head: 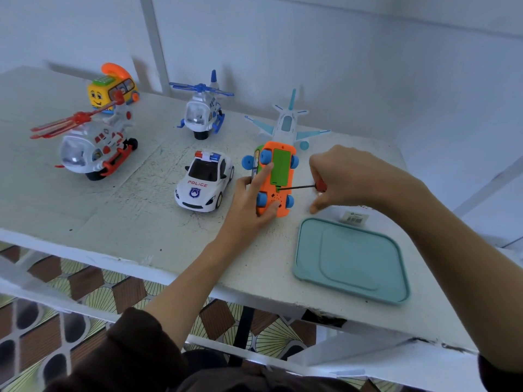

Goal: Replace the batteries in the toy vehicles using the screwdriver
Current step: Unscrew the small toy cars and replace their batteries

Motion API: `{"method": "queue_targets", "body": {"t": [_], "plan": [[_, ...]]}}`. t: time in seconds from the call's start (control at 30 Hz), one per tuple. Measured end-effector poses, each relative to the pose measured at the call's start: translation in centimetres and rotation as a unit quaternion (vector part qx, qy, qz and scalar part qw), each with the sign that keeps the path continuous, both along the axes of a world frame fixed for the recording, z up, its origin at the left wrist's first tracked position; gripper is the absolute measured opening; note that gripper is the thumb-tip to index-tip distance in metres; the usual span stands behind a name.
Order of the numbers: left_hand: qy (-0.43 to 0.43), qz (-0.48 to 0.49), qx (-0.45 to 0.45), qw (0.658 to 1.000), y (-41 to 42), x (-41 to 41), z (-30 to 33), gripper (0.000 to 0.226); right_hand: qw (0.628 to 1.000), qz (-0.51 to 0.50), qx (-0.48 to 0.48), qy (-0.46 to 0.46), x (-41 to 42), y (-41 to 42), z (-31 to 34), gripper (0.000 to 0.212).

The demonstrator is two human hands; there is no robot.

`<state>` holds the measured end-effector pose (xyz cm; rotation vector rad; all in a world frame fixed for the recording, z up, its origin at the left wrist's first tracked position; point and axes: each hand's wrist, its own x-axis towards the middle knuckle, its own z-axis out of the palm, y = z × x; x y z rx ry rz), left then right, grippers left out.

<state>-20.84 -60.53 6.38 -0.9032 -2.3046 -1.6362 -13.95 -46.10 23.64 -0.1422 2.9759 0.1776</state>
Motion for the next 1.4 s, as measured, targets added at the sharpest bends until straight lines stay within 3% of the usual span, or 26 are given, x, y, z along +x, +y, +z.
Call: {"method": "queue_targets", "body": {"t": [0.1, 0.2, 0.3, 0.37, 0.6, 0.67, 0.77, 0.93, 1.07, 1.27, 1.4], "plan": [[-0.007, 0.005, 0.003, 1.000, 0.0, 0.0, 0.1, 0.058, 0.999, -0.018, -0.037, 0.014, 0.0, -0.2, -0.1, 0.031], [-0.010, 0.010, -0.002, 1.000, -0.1, 0.1, 0.3, 0.059, 0.994, 0.025, 0.053, 0.090, 0.2, -0.4, 0.2, 0.018], [-0.010, 0.014, -0.004, 1.000, -0.2, 0.2, 0.4, 0.061, 0.990, 0.033, 0.084, 0.110, 0.2, -0.1, 0.4, 0.032], [-0.006, 0.013, -0.006, 1.000, -0.2, 0.3, 0.4, 0.061, 0.992, 0.037, 0.061, 0.108, 0.2, 0.3, 0.2, 0.035], [-0.009, 0.009, 0.000, 1.000, -0.2, 0.2, 0.3, 0.062, 0.972, 0.088, -0.160, 0.148, 0.2, 1.2, -0.6, 0.009], [-0.013, 0.015, -0.002, 1.000, -0.2, 0.2, 0.3, 0.060, 0.970, 0.077, -0.147, 0.178, 0.3, 1.3, -0.7, 0.001], [-0.013, 0.021, -0.006, 1.000, -0.3, 0.3, 0.2, 0.059, 0.971, 0.057, -0.096, 0.211, 0.4, 1.6, -0.8, 0.015], [-0.026, 0.018, -0.005, 0.999, -0.3, 0.2, 0.2, 0.062, 0.966, 0.096, -0.163, 0.174, 0.6, 1.7, -1.3, 0.019], [-0.025, 0.013, -0.006, 1.000, -0.3, 0.3, 0.3, 0.062, 0.963, 0.085, -0.160, 0.202, 0.5, 1.4, -1.0, 0.002], [-0.031, 0.004, 0.001, 0.999, -0.2, 0.4, 0.5, 0.063, 0.987, 0.017, -0.049, 0.152, 0.4, 1.1, -0.8, 0.033], [-0.026, 0.000, -0.002, 1.000, -0.5, 0.5, 0.6, 0.067, 0.993, -0.043, -0.054, 0.094, 0.3, 1.5, -1.1, 0.047]]}}
